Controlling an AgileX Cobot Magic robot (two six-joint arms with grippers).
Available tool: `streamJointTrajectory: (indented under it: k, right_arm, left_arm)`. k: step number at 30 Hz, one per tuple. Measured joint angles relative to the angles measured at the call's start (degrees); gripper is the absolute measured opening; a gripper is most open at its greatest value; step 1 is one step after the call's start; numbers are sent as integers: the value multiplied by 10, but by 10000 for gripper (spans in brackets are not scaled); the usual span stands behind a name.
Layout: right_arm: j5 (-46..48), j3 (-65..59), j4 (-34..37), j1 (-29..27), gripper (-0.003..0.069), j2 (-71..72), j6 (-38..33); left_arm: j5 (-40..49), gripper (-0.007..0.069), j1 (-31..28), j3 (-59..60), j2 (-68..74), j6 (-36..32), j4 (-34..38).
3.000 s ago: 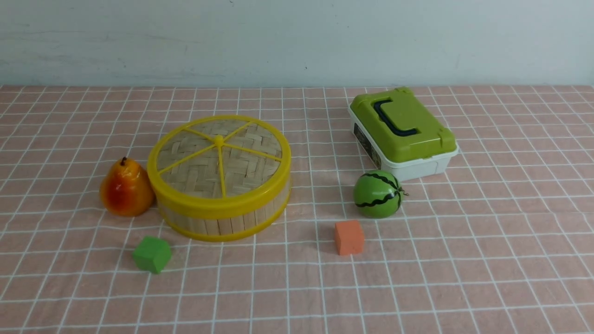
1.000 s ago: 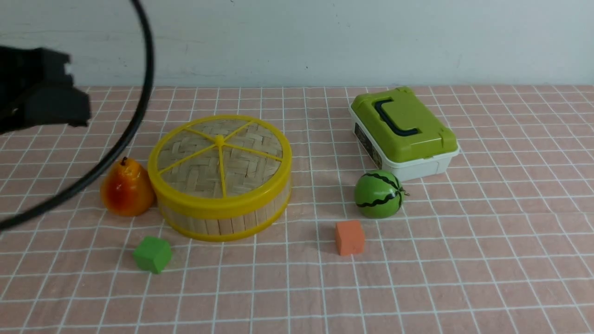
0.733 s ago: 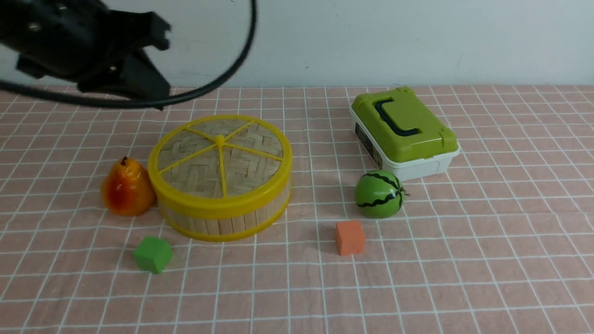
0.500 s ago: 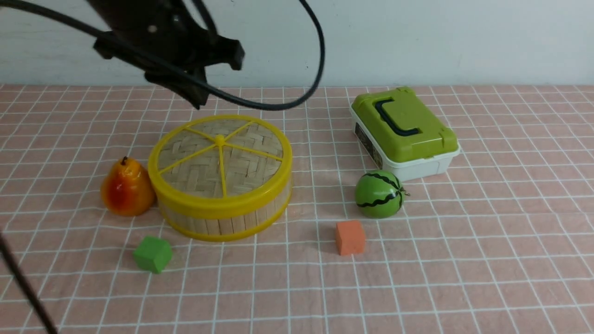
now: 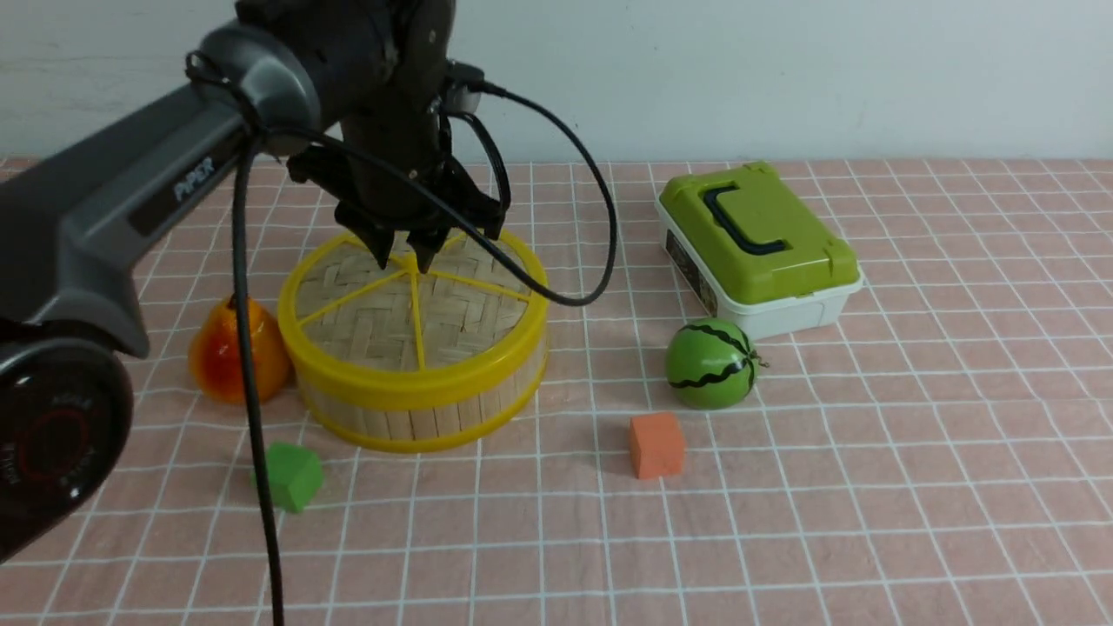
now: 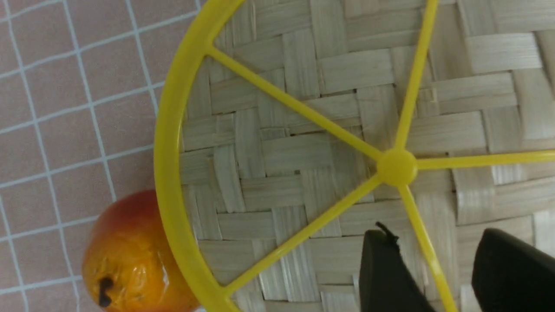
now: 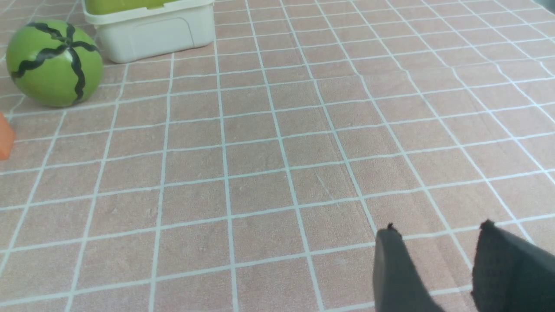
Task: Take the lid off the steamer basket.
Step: Use the left arm to lift the lid of the steamer
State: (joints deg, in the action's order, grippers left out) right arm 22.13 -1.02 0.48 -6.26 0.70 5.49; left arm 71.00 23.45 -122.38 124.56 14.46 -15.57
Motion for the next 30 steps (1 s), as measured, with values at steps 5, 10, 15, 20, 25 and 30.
streamJointTrajectory:
  k: [5,10,15,20,25,30]
  right_arm:
    - [0,0,0,0,241,0,0]
    - [0,0,0,0,241,0,0]
    - [0,0,0,0,241,0,0]
    - [0,0,0,0,241,0,0]
    - [0,0,0,0,241,0,0]
    - [0,0,0,0,241,0,0]
  left_arm:
    - [-13,303,-1,0,9,25,-6]
    - [-29,305,-28,-1,9,62,25]
    - [-29,306,-68,-1,9,67,103]
    - [-41,306,-69,-1,9,64,122]
    - [-61,306,-64,-1,9,64,125]
    - [-69,306,-64,-2,13,64,122]
